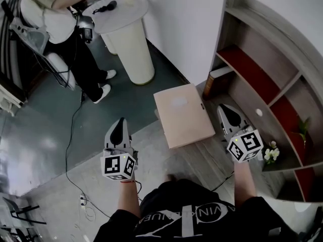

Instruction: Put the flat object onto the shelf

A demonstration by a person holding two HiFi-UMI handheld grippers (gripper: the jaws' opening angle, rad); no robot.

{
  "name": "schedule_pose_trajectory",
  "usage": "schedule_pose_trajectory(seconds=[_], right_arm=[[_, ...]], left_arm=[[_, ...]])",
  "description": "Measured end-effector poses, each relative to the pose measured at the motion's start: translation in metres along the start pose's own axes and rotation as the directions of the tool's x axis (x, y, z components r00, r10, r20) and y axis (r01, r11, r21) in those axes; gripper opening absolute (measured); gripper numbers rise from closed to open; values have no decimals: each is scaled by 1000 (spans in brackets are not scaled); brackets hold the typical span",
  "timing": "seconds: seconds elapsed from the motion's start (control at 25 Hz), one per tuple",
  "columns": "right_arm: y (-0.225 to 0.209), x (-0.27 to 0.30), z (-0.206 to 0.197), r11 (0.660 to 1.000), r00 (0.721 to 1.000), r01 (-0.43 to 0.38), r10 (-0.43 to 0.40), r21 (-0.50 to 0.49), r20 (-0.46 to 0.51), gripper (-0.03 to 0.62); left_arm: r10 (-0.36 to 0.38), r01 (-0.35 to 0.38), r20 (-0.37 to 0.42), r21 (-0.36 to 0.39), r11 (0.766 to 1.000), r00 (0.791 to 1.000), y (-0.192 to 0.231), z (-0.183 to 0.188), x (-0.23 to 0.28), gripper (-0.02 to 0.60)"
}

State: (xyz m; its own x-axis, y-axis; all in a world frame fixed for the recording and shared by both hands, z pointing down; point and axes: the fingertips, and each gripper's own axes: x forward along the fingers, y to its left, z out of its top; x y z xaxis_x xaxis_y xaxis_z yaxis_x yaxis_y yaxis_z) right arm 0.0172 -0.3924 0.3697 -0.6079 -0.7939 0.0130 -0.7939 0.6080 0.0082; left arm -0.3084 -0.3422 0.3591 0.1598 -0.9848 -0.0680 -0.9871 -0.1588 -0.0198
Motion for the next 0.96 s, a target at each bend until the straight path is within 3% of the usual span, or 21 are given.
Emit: schedule_pose_trajectory(seconds=[0.96], right_arm=[[-4, -3, -11, 999, 999, 18, -18, 30, -27, 9]], left_arm=[[6, -6, -14, -3, 1000, 1000, 1, -5, -4, 5]])
